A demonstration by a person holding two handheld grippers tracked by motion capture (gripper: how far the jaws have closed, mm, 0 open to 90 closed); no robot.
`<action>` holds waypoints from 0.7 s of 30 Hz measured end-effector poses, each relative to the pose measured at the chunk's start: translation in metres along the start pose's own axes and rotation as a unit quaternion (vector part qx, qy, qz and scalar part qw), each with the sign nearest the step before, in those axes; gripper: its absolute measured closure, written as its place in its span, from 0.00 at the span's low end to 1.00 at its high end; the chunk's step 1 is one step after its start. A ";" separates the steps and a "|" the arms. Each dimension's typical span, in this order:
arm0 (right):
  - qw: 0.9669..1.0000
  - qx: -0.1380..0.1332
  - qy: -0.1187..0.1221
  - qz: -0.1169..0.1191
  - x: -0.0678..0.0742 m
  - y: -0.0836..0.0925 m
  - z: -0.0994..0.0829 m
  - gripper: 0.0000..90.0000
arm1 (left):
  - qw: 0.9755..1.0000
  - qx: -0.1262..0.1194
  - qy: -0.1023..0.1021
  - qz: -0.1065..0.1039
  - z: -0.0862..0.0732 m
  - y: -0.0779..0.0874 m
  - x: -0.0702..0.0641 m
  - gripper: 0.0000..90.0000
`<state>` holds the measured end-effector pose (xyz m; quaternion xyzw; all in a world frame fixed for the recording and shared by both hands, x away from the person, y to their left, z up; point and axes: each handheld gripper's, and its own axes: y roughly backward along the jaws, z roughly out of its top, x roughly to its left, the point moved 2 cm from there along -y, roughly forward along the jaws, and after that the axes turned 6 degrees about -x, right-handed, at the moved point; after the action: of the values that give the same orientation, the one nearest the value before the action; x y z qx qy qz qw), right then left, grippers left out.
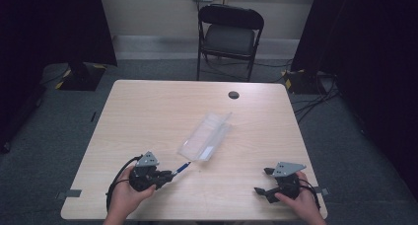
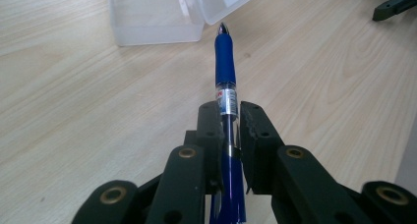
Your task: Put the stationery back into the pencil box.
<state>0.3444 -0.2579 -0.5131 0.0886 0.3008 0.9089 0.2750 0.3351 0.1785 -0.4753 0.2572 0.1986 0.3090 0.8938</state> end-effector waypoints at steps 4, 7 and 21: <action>1.000 0.000 0.000 0.000 0.000 0.000 0.000 0.18 | 1.000 -0.002 0.006 0.006 -0.001 0.003 0.006 0.89; 1.000 0.000 0.000 0.000 0.000 0.000 0.000 0.18 | 1.000 -0.006 0.010 0.016 0.000 0.005 0.010 0.89; 1.000 0.000 0.001 0.000 0.000 0.000 0.000 0.18 | 0.999 -0.018 0.032 0.033 0.016 0.003 0.027 0.89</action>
<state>0.3444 -0.2579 -0.5131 0.0882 0.3011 0.9089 0.2747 0.3622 0.1925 -0.4662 0.2373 0.2129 0.3500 0.8808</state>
